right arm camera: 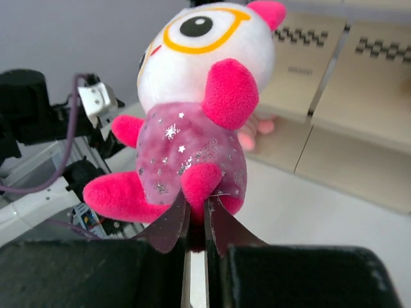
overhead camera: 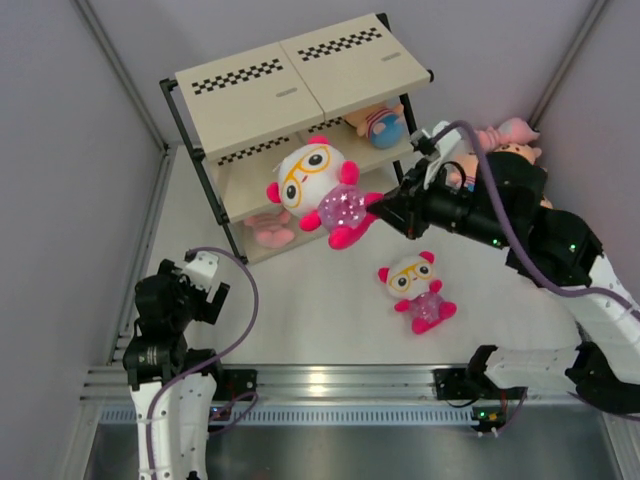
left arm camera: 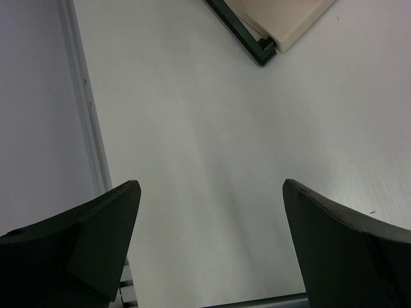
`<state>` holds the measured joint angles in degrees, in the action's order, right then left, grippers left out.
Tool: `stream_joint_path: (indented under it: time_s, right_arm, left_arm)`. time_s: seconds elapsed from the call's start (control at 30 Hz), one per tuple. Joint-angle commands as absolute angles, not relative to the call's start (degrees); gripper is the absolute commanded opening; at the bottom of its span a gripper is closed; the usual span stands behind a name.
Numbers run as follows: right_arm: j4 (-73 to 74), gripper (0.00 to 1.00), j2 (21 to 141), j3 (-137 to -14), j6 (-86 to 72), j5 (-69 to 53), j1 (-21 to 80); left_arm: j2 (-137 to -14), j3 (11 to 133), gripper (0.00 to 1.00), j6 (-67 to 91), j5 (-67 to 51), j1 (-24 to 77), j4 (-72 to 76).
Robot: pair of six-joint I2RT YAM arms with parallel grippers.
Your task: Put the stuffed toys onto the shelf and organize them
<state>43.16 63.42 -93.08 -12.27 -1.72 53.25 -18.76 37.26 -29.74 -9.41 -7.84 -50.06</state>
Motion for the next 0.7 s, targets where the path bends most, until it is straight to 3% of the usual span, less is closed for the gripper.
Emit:
stream_joint_path:
  time_s: [0.0, 0.23, 0.47, 0.67]
  right_arm:
    - [47.6, 0.00, 66.1, -106.0, -3.8, -3.7, 54.1]
    - [42.0, 0.00, 77.5, -124.3, 9.4, 5.5, 52.4]
    - [28.8, 0.00, 90.9, -129.0, -6.9, -13.2, 29.0]
    - [24.9, 0.00, 102.8, -136.2, -16.0, -17.8, 22.3]
  left_arm:
    - [-19.2, 37.3, 0.99, -30.2, -9.8, -8.3, -49.0]
    - [-19.3, 37.3, 0.99, -30.1, -9.7, -8.4, -49.0]
    - [-19.5, 37.2, 0.99, -30.2, -10.0, -8.3, -49.0]
    - [-19.8, 37.0, 0.99, -30.4, -10.5, -8.3, -48.8]
